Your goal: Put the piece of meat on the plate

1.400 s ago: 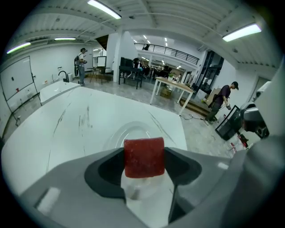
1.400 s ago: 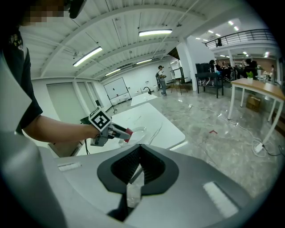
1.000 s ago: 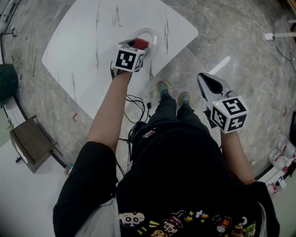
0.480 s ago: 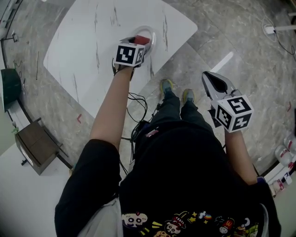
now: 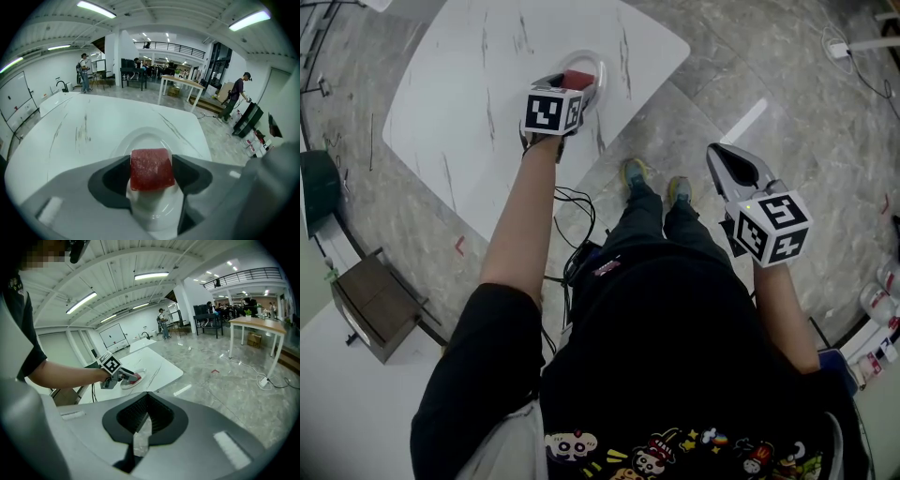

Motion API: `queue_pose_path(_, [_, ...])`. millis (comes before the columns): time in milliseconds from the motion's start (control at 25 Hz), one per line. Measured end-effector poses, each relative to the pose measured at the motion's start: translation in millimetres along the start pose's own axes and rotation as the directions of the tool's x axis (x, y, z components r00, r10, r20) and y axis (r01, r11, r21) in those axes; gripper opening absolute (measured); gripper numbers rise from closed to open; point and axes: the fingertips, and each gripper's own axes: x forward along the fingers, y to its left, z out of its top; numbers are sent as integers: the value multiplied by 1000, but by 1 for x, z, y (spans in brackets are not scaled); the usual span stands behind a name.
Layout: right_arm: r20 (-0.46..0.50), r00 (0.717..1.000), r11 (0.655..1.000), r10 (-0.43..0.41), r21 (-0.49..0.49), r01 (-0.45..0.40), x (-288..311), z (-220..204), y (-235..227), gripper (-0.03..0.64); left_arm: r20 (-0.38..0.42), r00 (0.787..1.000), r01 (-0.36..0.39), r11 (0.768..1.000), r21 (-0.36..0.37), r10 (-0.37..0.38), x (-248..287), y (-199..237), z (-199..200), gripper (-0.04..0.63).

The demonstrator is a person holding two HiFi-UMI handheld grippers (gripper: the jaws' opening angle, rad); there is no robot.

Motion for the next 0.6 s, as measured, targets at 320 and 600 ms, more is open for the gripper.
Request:
queue_pose_path(320, [7, 1000, 1000, -4, -8, 4, -3, 1, 3, 23, 50, 999, -8, 997, -73, 12, -14, 3, -1, 275])
queue_pose_path(600, [17, 1000, 999, -7, -41, 7, 4, 10, 13, 23, 176, 982, -54, 992, -115, 74, -58, 5, 15, 181])
